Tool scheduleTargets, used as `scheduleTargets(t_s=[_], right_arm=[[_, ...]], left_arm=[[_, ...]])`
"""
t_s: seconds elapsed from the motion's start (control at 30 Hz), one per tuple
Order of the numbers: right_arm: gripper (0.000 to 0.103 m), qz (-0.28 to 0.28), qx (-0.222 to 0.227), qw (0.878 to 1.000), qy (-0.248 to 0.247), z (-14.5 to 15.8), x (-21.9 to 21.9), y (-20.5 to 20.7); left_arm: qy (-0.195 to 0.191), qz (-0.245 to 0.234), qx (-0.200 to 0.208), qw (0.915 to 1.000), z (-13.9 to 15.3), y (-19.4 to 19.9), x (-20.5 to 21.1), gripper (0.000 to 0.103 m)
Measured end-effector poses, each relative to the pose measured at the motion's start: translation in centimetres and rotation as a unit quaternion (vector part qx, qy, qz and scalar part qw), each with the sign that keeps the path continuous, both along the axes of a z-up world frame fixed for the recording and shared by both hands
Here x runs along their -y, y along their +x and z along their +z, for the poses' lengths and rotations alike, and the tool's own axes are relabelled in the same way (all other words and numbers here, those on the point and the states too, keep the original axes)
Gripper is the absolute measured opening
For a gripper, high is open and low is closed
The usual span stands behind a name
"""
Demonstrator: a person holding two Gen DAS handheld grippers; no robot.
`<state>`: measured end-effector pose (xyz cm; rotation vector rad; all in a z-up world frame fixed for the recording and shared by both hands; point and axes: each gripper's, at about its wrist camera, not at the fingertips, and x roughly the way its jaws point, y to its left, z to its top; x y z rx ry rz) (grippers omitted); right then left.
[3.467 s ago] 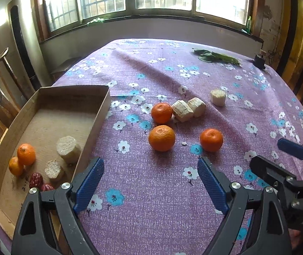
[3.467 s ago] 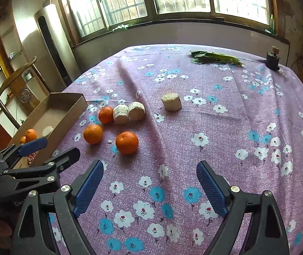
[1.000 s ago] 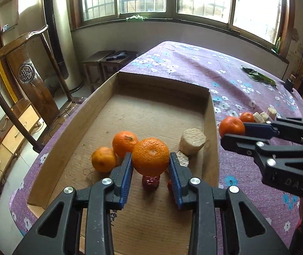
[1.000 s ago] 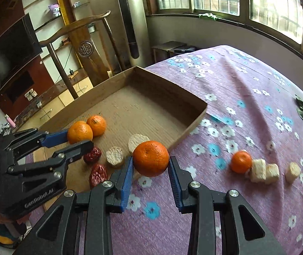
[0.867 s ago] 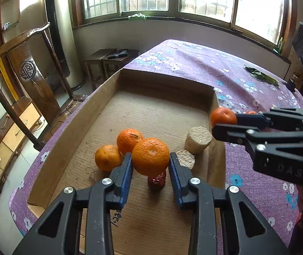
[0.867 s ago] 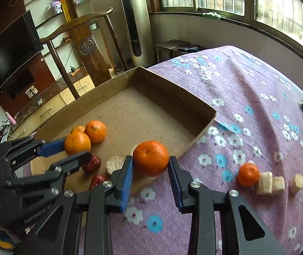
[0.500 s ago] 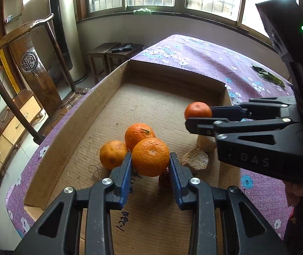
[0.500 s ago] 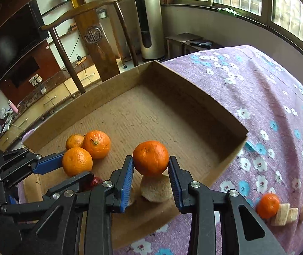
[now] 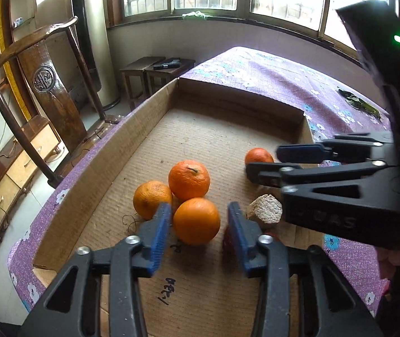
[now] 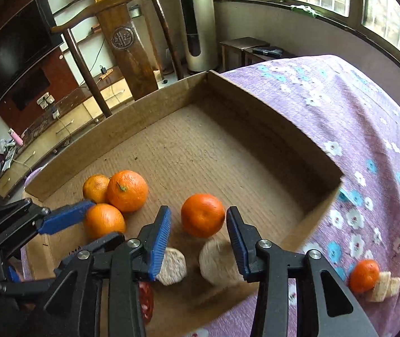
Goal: Organize fruits
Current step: 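Open the left tool to drop the orange and move back to the cloth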
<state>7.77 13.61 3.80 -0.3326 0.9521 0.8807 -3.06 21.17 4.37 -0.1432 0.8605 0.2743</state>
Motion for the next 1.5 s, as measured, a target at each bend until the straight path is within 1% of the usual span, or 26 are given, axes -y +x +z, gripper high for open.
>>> scheduleTargets(t_s=[0.03,0.07,0.1,0.13,0.2,0.27,0.3,0.33,0.37,0.47,0.53,0.7,0.83,0.97,1.03,1.2,1.5], right_arm=[[0.049,-0.008,0.003,1.000,0.003,0.4,0.6,-0.3],[0.050,-0.016,0.007,1.000,0.009,0.8,1.3,-0.6],[0.054,-0.020,0.011,1.000,0.017,1.3,2.1,-1.0],[0.058,-0.024,0.014,0.999,0.026,1.7,3.1,-1.5],[0.063,-0.035,0.023,0.999,0.033,2.4,4.6,-2.4],[0.065,-0.043,0.030,0.998,0.037,2.9,5.9,-3.1],[0.066,-0.047,0.032,0.998,0.038,3.1,6.8,-3.5],[0.067,-0.053,0.034,0.997,0.040,3.3,7.5,-3.9],[0.069,-0.064,0.034,0.996,0.045,3.4,8.6,-4.2],[0.072,-0.087,0.037,0.994,0.046,3.7,11.0,-4.6],[0.072,-0.108,0.039,0.992,0.044,3.6,13.2,-5.0],[0.075,-0.160,0.032,0.986,0.040,2.9,18.7,-5.2],[0.075,-0.201,0.022,0.979,0.034,2.0,22.0,-4.5],[0.075,-0.224,0.013,0.974,0.031,1.1,24.4,-3.7],[0.075,-0.227,0.008,0.973,0.031,0.8,24.9,-3.2],[0.075,-0.228,0.001,0.973,0.024,0.3,25.5,-2.3],[0.075,-0.231,-0.020,0.972,0.020,-1.0,26.1,-1.0]], left_arm=[[0.003,0.003,0.004,1.0000,0.1,-0.1,0.0,0.058],[0.005,0.006,0.009,0.9999,0.3,-0.3,0.1,0.059],[0.008,0.008,0.014,0.9998,0.6,-0.5,0.3,0.060],[0.010,0.009,0.016,0.9998,0.8,-0.5,0.5,0.064],[0.015,0.010,0.023,0.9996,1.2,-0.7,1.1,0.072],[0.018,0.008,0.030,0.9994,1.5,-0.8,1.7,0.073],[0.021,0.006,0.033,0.9992,1.7,-0.9,2.3,0.076],[0.023,0.003,0.034,0.9991,1.9,-0.9,2.8,0.081],[0.024,-0.001,0.036,0.9991,2.0,-0.9,3.4,0.082],[0.022,-0.017,0.041,0.9988,2.3,-0.9,5.1,0.083],[0.023,-0.026,0.041,0.9986,2.4,-0.7,6.2,0.087],[0.012,-0.057,0.038,0.9976,2.4,0.2,9.2,0.088],[0.002,-0.082,0.026,0.9963,1.9,1.7,11.5,0.088],[-0.007,-0.108,0.010,0.9940,1.2,3.7,13.6,0.088],[-0.009,-0.123,0.001,0.9923,0.9,4.9,14.5,0.088],[0.007,-0.152,-0.028,0.9879,-0.2,8.4,16.3,0.088],[0.025,-0.196,-0.043,0.9793,-1.6,13.3,17.6,0.088]])
